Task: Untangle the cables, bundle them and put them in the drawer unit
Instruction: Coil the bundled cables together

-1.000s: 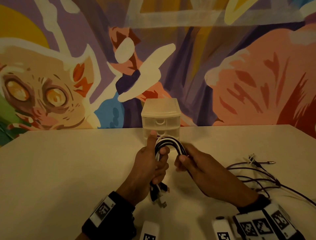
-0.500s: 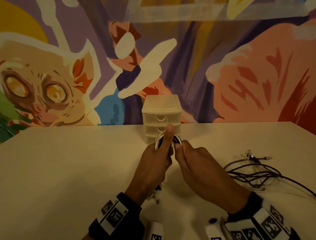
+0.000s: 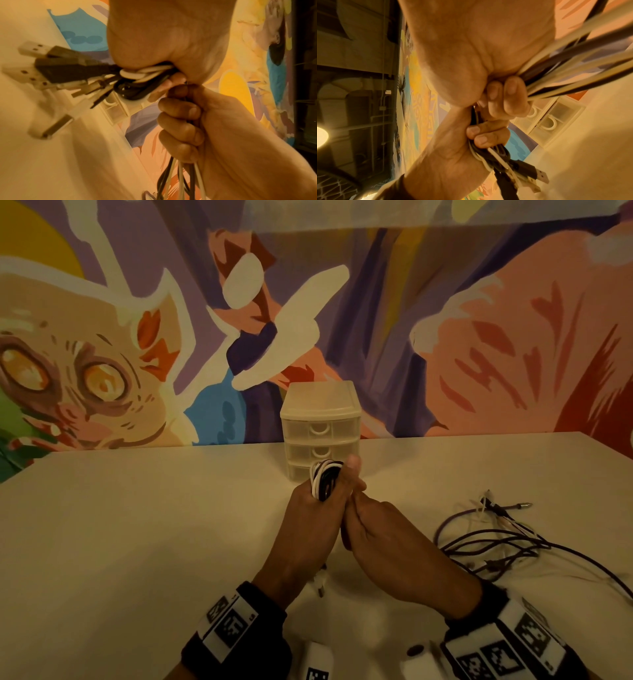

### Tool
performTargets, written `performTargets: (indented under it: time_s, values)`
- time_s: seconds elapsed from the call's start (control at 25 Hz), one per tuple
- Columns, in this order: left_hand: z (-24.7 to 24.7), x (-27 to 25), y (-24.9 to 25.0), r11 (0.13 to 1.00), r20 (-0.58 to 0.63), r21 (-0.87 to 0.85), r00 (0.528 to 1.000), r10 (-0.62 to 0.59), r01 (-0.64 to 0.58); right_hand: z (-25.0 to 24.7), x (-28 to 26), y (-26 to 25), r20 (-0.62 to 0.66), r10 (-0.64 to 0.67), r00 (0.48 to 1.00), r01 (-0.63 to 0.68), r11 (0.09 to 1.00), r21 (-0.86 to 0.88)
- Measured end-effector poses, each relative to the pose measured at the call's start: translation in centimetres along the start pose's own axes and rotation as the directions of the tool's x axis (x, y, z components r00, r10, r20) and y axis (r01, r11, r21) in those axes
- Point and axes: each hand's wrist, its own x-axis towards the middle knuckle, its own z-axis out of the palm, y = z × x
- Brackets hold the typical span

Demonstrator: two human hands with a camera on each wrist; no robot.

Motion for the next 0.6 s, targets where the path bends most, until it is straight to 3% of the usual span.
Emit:
performTargets:
  time_s: [0.08,0.2,0.4,0.48,0.6]
  values:
    - [0.1,-0.3,0.0,1.000,0.016,-0.017,1.000,0.026,-0.026,-0.1,0.0,0.2,0.030,0.055,0.998,-0.057,0.996,0.068]
    - [-0.4,-0.4,0.1,0.997,-0.061,-0.081,0.998,-0.009,0.004,-0.5,-0.3,-0.4,0.118,0.172,0.978,-0.201,0.927,0.318]
    - [-2.4,1.0,0.2,0.942,-0.237,-0.285,0.940,-0.247,0.176,-1.0,-1.1,0.3,0.208,0.067,0.976,-0.047,0.994,-0.101]
    - [-2.8,1.6,0.3,0.901,-0.210,-0.385,0.931,-0.297,0.200,-0.7,-1.1,0.5,0.230,0.039,0.972,-0.019,0.996,-0.087]
    - [-3.1,2.3,0.0,0.832,-0.094,-0.526,0.960,-0.262,0.175,-0.2,-1.1,0.3,0.185,0.029,0.982,-0.018,0.998,-0.062]
